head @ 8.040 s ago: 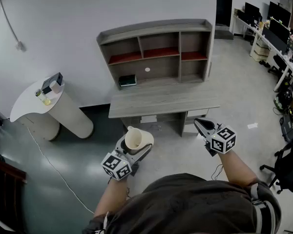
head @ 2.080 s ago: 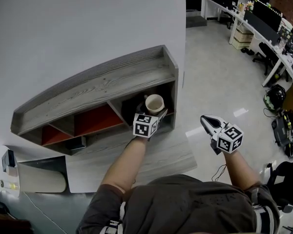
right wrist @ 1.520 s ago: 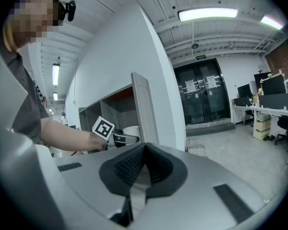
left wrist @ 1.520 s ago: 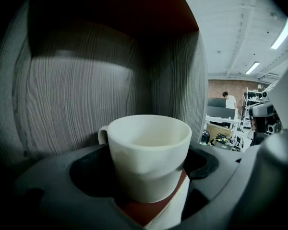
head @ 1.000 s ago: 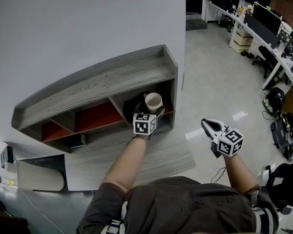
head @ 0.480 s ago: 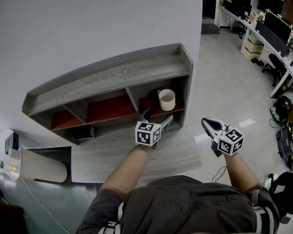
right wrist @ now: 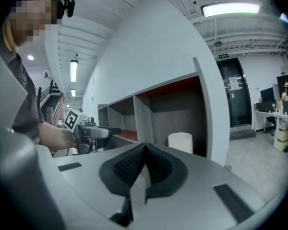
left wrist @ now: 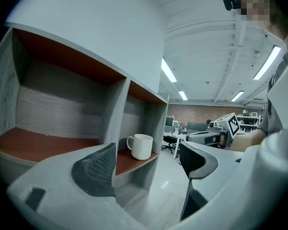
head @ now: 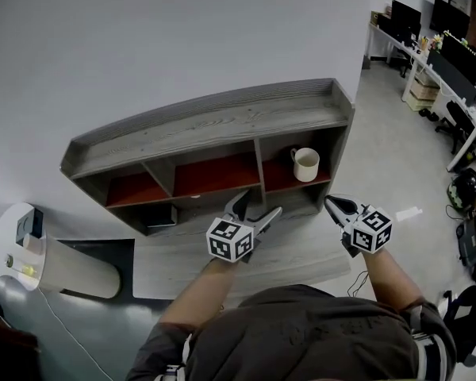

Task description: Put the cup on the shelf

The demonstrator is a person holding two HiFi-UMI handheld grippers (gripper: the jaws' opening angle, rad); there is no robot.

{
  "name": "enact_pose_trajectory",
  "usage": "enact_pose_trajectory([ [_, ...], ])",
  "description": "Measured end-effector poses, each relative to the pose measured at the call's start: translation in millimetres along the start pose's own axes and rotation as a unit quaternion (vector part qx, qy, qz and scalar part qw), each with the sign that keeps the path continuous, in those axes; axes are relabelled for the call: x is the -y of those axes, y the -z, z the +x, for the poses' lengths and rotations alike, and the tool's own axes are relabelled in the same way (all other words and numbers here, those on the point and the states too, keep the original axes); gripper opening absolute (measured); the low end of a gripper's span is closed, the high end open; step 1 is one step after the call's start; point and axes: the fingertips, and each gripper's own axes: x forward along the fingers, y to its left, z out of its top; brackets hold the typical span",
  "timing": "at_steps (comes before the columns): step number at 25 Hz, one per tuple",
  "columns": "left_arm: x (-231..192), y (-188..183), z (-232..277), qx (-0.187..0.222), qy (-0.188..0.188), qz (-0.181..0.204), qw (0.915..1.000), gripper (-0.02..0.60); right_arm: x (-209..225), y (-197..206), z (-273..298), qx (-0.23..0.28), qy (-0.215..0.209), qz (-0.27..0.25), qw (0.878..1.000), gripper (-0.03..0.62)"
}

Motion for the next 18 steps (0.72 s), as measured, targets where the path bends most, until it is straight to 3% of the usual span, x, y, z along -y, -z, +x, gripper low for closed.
enact_pose_trajectory([
  [6,-42.6,-2.1,-83.7,-0.004,0.013,0.001,0.9999,0.395,-63.8,-8.9,50.2,0.009,-0.001,-0.001,1.0,-0.008],
  [7,-51.3,-2.4,-97.3,-0.003,0.01,0.002,0.9999,0.368,-73.9,-8.9,59.4,0.008,-0.002,-0.001,1.0,-0.008],
  [9,-69.7,-4.8,-125.0,0.008,-0.001,0.004,1.0,0.225,-94.6,-8.3,78.3,0.005,-0.008,-0.001,1.0,-0.008],
  [11,-86.3,-7.7,-150.8,0.021,-0.01,0.002,0.9997,0.148,-114.5,-8.4,95.5,0.003,-0.016,-0.003,1.0,-0.008],
  [18,-122.1,-5.9,-219.5,0.04,-0.038,-0.007,0.9985,0.042,-166.2,-14.1,135.7,0.002,-0.05,-0.008,0.999,-0.008],
])
